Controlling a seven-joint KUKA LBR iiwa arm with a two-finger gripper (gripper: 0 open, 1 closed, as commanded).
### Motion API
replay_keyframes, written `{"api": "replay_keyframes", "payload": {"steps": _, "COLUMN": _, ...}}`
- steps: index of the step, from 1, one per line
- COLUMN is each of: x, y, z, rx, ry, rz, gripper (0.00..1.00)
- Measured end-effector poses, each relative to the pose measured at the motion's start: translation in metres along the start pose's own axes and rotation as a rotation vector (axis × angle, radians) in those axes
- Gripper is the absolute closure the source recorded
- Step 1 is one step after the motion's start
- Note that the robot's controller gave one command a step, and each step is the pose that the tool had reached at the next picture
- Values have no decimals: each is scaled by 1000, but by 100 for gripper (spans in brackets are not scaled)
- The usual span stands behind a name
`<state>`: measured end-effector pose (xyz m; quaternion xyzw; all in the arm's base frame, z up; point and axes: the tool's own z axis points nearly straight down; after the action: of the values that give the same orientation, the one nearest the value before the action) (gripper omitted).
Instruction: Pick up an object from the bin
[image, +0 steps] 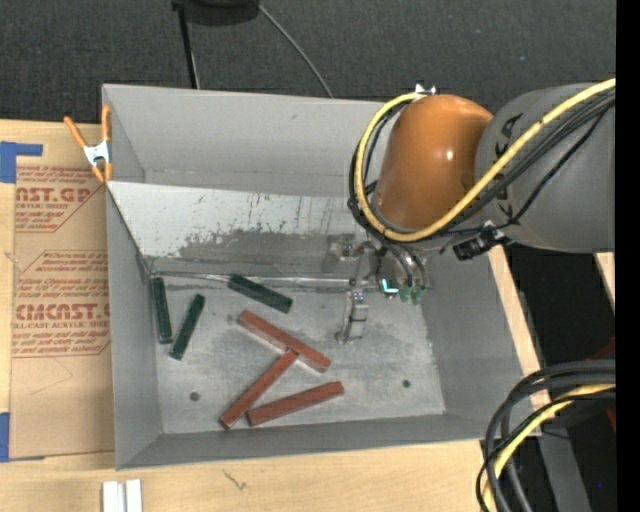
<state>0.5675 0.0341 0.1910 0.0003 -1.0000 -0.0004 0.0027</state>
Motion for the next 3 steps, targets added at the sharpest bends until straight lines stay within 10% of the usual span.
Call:
{"api": "replay_keyframes", "payload": {"steps": 2, "x": 9, "y": 32, "z": 57, "rx": 1, "ry": -9, "rz": -138, "gripper": 0}}
{"api": "replay_keyframes", "payload": {"steps": 3, "x": 19, "y": 71, "z": 60, "rx": 1, "ry": -7, "rz": -454, "gripper": 0}}
